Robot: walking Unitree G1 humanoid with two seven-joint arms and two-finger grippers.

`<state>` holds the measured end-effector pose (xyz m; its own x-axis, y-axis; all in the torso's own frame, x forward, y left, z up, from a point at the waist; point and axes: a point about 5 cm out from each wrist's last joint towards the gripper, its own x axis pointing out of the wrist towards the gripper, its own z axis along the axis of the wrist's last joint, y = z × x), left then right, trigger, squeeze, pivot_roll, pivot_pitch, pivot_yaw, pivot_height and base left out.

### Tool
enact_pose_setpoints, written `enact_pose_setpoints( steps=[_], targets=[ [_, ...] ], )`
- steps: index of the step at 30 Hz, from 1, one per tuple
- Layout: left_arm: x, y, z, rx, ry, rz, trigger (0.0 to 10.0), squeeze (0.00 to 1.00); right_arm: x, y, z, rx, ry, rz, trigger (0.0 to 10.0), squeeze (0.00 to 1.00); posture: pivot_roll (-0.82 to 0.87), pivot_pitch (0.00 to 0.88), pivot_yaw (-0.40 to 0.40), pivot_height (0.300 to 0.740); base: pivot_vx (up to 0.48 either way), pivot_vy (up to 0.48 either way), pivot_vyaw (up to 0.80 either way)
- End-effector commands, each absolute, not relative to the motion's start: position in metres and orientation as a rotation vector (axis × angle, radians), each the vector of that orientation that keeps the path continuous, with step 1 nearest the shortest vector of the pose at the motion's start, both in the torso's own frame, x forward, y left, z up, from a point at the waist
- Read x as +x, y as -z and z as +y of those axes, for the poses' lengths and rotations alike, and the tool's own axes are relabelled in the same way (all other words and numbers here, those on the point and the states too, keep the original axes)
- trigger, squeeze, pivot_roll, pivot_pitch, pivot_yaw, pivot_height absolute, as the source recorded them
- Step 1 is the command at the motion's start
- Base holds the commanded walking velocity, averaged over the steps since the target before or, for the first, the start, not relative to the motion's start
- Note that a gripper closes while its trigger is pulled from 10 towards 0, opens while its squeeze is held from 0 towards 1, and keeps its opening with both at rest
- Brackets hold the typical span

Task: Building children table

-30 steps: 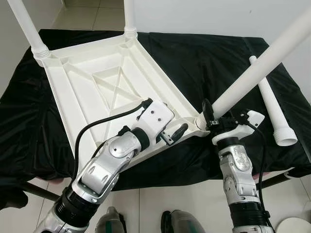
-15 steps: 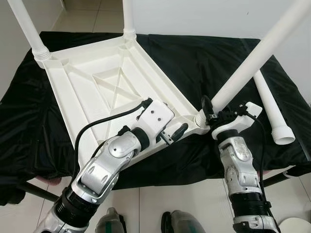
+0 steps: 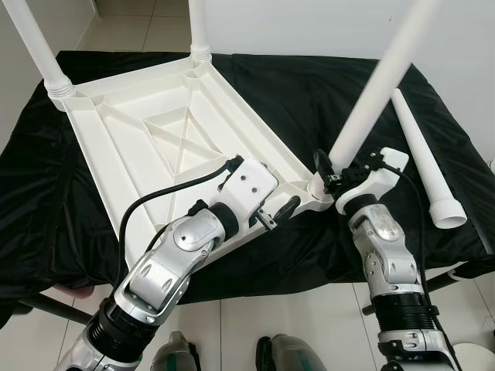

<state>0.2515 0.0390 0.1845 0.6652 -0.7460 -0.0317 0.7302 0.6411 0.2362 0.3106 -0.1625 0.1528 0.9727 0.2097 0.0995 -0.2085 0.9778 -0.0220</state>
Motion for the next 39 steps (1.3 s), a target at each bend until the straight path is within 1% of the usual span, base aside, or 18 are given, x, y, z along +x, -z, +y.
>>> enact_pose_setpoints(
  steps=[1, 3, 5, 12, 15, 20, 25, 28, 30, 33, 34, 36, 39],
  targets=[
    [0.247, -0.185, 0.037, 0.239, 0.901, -0.066, 10.0, 0.0, 0.307, -0.126, -0.161, -0.06, -0.226, 0.041, 10.0, 0.0, -0.09, 0.05, -0.003, 0.74, 0.0, 0.0, 0.0],
    [0.247, -0.186, 0.036, 0.239, 0.902, -0.068, 10.0, 0.0, 0.305, -0.126, -0.156, -0.139, -0.263, 0.033, 10.0, 0.0, -0.09, 0.048, -0.004, 0.74, 0.0, 0.0, 0.0],
    [0.247, -0.185, 0.036, 0.239, 0.903, -0.068, 10.0, 0.0, 0.304, -0.125, -0.154, -0.163, -0.275, 0.027, 10.0, 0.0, -0.08, 0.049, -0.006, 0.74, 0.0, 0.0, 0.0],
    [0.247, -0.186, 0.036, 0.237, 0.9, -0.069, 10.0, 0.0, 0.297, -0.126, -0.149, -0.183, -0.287, -0.032, 10.0, 0.0, -0.08, 0.049, -0.007, 0.74, 0.0, 0.0, 0.0],
    [0.247, -0.186, 0.037, 0.234, 0.898, -0.071, 10.0, 0.0, 0.288, -0.128, -0.148, -0.172, -0.26, -0.122, 10.0, 0.0, -0.09, 0.052, -0.006, 0.74, 0.0, 0.0, 0.0],
    [0.247, -0.187, 0.036, 0.233, 0.9, -0.073, 10.0, 0.0, 0.281, -0.128, -0.154, -0.106, -0.224, -0.19, 10.0, 0.0, -0.09, 0.058, -0.002, 0.74, 0.0, 0.0, 0.0],
    [0.247, -0.188, 0.036, 0.23, 0.902, -0.073, 10.0, 0.0, 0.278, -0.125, -0.159, -0.069, -0.19, -0.195, 10.0, 0.0, -0.09, 0.065, 0.0, 0.74, 0.0, 0.0, 0.0],
    [0.247, -0.188, 0.036, 0.229, 0.902, -0.073, 10.0, 0.0, 0.28, -0.112, -0.173, 0.033, -0.089, -0.143, 10.0, 0.0, -0.09, 0.069, 0.002, 0.74, 0.0, 0.0, 0.0],
    [0.247, -0.188, 0.036, 0.229, 0.902, -0.073, 10.0, 0.0, 0.28, -0.112, -0.173, 0.033, -0.089, -0.143, 10.0, 0.0, -0.09, 0.069, 0.002, 0.74, 0.0, 0.0, 0.0],
    [0.247, -0.189, 0.037, 0.231, 0.899, -0.073, 10.0, 0.0, 0.28, -0.101, -0.184, 0.145, -0.016, -0.095, 10.0, 0.0, -0.09, 0.071, 0.001, 0.74, 0.0, 0.0, 0.0],
    [0.247, -0.189, 0.037, 0.231, 0.899, -0.073, 10.0, 0.0, 0.28, -0.101, -0.184, 0.145, -0.016, -0.095, 10.0, 0.0, -0.09, 0.071, 0.001, 0.74, 0.0, 0.0, 0.0],
    [0.247, -0.189, 0.037, 0.232, 0.896, -0.074, 10.0, 0.0, 0.28, -0.095, -0.188, 0.199, 0.011, -0.078, 10.0, 0.0, -0.08, 0.071, 0.001, 0.74, 0.0, 0.0, 0.0],
    [0.247, -0.189, 0.037, 0.232, 0.895, -0.074, 10.0, 0.0, 0.279, -0.094, -0.188, 0.202, 0.018, -0.081, 10.0, 0.0, -0.08, 0.071, 0.001, 0.74, 0.0, 0.0, 0.0]
  ],
)
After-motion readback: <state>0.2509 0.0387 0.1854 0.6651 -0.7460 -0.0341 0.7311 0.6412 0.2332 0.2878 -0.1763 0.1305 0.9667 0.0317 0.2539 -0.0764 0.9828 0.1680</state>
